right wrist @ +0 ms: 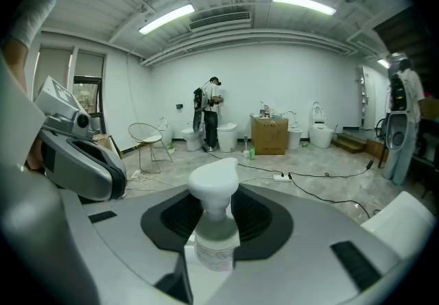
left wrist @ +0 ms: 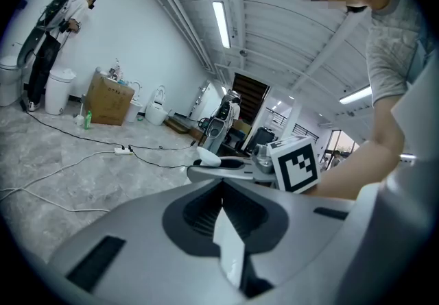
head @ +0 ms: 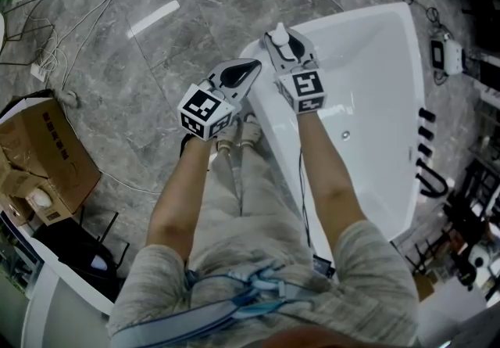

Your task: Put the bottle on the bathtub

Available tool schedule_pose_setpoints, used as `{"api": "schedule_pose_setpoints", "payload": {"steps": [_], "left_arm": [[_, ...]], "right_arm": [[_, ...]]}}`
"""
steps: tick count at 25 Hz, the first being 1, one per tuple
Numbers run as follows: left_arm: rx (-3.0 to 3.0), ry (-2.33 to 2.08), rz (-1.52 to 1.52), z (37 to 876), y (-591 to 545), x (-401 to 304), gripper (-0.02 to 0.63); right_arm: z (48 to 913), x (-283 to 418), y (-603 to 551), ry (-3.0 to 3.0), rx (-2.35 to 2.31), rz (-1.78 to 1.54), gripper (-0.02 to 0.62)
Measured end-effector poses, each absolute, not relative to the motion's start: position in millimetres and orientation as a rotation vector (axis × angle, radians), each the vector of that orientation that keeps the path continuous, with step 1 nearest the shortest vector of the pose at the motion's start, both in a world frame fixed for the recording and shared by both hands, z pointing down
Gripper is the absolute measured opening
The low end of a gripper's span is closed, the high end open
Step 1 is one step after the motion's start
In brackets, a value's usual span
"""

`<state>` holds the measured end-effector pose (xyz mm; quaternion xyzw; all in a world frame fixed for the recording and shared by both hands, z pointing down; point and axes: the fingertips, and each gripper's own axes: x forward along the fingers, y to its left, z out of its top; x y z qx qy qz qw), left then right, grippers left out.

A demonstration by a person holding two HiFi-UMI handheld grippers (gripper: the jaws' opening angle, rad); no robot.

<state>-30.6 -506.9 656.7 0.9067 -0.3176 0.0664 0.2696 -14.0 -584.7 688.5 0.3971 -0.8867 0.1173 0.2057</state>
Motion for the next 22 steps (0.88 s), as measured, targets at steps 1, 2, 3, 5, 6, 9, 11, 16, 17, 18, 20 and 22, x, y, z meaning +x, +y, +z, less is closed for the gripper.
{"api": "schedule_pose_setpoints", "payload": {"steps": [1, 2, 3, 5, 6, 9, 11, 16, 17, 18, 20, 22], "left_arm": [[2.442, -0.858, 0.176, 656.8, -507.4, -30.6, 0.005], [2.44, -0.86, 0.174, 656.6, -508.0, -30.6, 0.005], [2.44, -0.862, 0.172, 656.2, -508.6, -30.5, 0.005], [2.44, -0.868, 0.17, 655.2, -510.1, -29.9, 0.005], [2.44, -0.872, 0.172, 655.1, -510.9, -29.6, 0.005], [2.441, -0.878, 0.186, 655.8, -512.3, -29.5, 0.005], [2.44, -0.879, 0.193, 657.0, -512.3, -29.1, 0.005], [2.438, -0.887, 0.192, 657.3, -513.0, -27.0, 0.005], [2.438, -0.886, 0.192, 657.2, -513.3, -26.2, 0.005], [2.439, -0.885, 0.192, 657.1, -513.6, -25.2, 0.005], [2.441, -0.885, 0.191, 656.5, -514.2, -23.9, 0.005], [2.443, -0.885, 0.192, 655.9, -514.6, -23.8, 0.005]], "right_arm": [[688.6, -14.3, -584.6, -2.475, 1.101, 0.332, 0.114], [688.4, -14.7, -584.3, -2.478, 1.095, 0.335, 0.114], [687.9, -14.9, -583.8, -2.482, 1.091, 0.335, 0.114], [686.9, -14.8, -582.4, -2.49, 1.079, 0.333, 0.114], [686.7, -14.5, -581.6, -2.495, 1.072, 0.337, 0.114], [687.0, -14.4, -579.7, -2.513, 1.05, 0.361, 0.115], [687.4, -14.5, -578.8, -2.518, 1.039, 0.363, 0.115], [687.7, -15.2, -578.9, -2.515, 1.017, 0.335, 0.147], [687.3, -15.4, -579.3, -2.515, 1.014, 0.331, 0.147], [686.7, -15.7, -579.7, -2.516, 1.012, 0.325, 0.147], [685.7, -16.4, -580.1, -2.517, 1.008, 0.318, 0.147], [685.5, -17.3, -580.2, -2.515, 1.006, 0.315, 0.147]]}}
